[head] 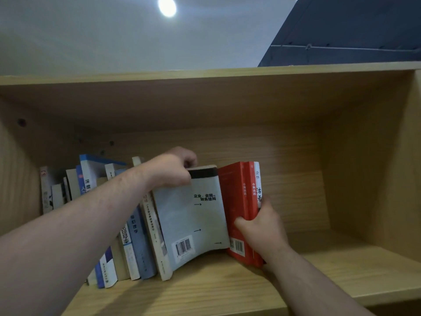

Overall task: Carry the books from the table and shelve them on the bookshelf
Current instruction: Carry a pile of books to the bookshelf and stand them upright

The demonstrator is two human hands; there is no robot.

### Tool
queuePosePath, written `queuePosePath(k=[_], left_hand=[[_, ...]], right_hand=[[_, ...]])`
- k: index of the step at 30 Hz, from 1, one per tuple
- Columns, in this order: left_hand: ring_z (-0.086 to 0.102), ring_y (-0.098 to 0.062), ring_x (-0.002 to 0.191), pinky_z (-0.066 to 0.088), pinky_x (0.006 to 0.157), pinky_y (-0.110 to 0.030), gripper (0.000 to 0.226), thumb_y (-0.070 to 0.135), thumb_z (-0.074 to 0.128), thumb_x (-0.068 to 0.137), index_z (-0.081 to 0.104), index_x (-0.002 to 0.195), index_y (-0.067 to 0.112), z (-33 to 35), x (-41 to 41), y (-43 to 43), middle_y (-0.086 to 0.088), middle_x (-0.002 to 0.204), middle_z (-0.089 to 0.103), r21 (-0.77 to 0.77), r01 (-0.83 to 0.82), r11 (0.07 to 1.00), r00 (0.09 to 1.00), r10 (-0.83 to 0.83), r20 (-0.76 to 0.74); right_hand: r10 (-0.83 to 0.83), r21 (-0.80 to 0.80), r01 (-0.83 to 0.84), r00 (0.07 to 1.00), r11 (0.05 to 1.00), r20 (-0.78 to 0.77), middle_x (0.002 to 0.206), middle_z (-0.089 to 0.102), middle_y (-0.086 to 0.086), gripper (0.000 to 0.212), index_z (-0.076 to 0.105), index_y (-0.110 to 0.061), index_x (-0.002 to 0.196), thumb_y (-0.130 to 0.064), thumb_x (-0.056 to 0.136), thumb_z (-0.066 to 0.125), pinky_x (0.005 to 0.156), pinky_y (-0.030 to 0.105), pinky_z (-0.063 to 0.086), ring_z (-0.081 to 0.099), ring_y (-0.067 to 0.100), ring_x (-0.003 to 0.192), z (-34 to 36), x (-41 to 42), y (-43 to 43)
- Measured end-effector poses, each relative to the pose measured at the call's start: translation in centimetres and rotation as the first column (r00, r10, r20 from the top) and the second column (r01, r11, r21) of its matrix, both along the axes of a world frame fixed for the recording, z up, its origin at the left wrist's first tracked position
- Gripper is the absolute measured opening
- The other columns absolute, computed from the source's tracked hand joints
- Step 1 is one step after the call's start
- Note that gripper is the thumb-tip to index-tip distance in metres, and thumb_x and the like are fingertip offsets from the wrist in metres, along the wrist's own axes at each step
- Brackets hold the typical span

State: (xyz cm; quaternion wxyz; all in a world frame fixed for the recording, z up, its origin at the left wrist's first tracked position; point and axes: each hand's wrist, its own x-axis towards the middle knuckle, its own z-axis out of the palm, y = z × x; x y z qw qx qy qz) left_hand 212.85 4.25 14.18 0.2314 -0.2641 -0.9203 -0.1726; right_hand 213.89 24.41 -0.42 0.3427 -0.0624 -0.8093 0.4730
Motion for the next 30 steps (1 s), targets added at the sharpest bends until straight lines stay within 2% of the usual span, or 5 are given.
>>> queuePosePath(k=[9,13,17,21,30], left_hand=[[0.051,-0.033,0.127,0.044,0.105,-0.045,0.026,0.009,0.066,0.091,0.064,0.086,0.034,-1.6,-0.7,1.2,-0.007,0.141,0.051,0.123,-0.015,0.992,0.998,0.023,-0.066],[0.065,-0.02,0.101,0.052,0.095,-0.039,0.023,0.01,0.059,0.097,0.069,0.105,0.029,-3.4,-1.2,1.0,0.001,0.11,0.069,0.335,0.036,0.941,0.984,-0.091,0.15],[0.063,-0.032,0.106,0.047,0.1,-0.051,0.037,0.036,0.056,0.087,0.065,0.119,0.02,-5.7,0.5,-0.5,-0.011,0.109,0.069,0.787,0.063,0.613,0.826,-0.474,0.303],[0.06,-0.021,0.113,0.052,0.1,-0.045,0.057,0.037,0.07,0.084,0.045,0.134,0.025,-10.7,2.4,1.3,0.009,0.123,0.058,0.587,-0.082,0.805,0.974,-0.061,0.219],[0.066,-0.009,0.097,0.049,0.069,-0.018,0.03,0.033,0.06,0.098,0.047,0.123,0.023,-11.6,-0.2,1.2,0.007,0.109,0.061,0.764,-0.063,0.643,0.998,0.048,0.042]], right_hand=[[0.023,0.024,-0.022,0.999,0.999,-0.048,0.097,0.068,-0.011,0.049,0.049,-0.033,0.116,-0.03,0.076,0.076,0.081,0.037,0.06,0.067,0.007,0.088,-0.4,-0.2,-0.1],[0.046,0.067,-0.043,0.998,0.997,-0.032,0.099,0.066,-0.012,0.051,0.048,-0.035,0.118,-0.032,0.075,0.074,0.084,0.041,0.061,0.067,0.007,0.089,-0.4,0.0,-0.4],[0.078,0.107,-0.075,0.997,0.991,-0.019,0.1,0.066,-0.013,0.052,0.046,-0.035,0.121,-0.032,0.077,0.074,0.086,0.04,0.06,0.067,0.008,0.091,-0.4,-0.1,-0.7],[0.118,0.102,-0.117,0.993,0.988,-0.007,0.102,0.066,-0.013,0.054,0.045,-0.04,0.118,-0.032,0.076,0.077,0.089,0.042,0.059,0.067,0.009,0.094,-0.5,0.2,-1.7],[0.199,0.2,-0.208,0.978,0.958,0.063,0.101,0.055,-0.016,0.069,0.035,-0.028,0.141,-0.036,0.087,0.077,0.086,0.034,0.055,0.062,0.011,0.095,-0.6,0.8,-5.6]])
